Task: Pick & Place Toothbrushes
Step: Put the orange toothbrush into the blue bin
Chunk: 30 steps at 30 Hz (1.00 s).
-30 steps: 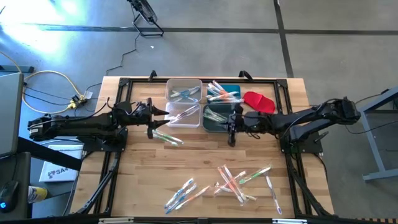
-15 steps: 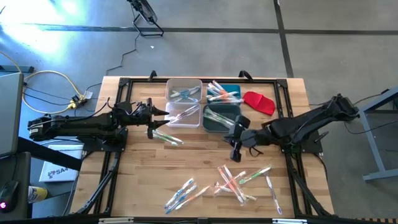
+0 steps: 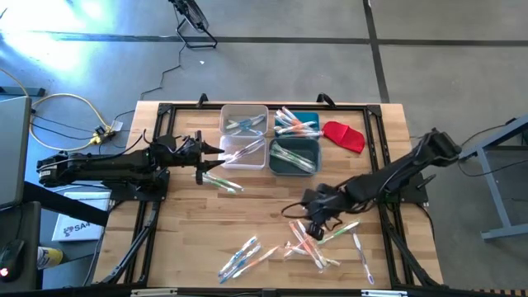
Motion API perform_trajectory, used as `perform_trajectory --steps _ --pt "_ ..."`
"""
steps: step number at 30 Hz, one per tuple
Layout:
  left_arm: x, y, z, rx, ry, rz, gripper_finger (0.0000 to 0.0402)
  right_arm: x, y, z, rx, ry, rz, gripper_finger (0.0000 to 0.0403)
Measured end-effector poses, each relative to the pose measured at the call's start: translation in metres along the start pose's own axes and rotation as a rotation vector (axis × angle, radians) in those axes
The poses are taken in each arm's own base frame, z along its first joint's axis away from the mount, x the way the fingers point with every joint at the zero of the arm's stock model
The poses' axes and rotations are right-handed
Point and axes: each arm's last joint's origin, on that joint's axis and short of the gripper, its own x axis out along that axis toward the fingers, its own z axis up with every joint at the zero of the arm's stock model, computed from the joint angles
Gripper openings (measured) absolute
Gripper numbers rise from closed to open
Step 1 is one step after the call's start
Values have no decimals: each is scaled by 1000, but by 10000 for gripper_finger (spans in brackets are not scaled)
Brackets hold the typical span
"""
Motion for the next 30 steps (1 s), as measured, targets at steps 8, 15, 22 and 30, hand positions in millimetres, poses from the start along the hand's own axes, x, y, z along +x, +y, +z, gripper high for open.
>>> perform_trajectory --steps 8,15,22,30 --pt "0 0 -2 -33 23 0 171 35 -4 -9 205 155 -77 4" --pt "0 0 -4 -66 43 1 171 61 -6 -15 192 224 -124 56" --pt "0 0 -5 -67 51 1 171 67 -4 -14 190 206 -113 127" --pt "0 0 -5 -67 52 1 171 67 -4 -11 184 136 -137 129"
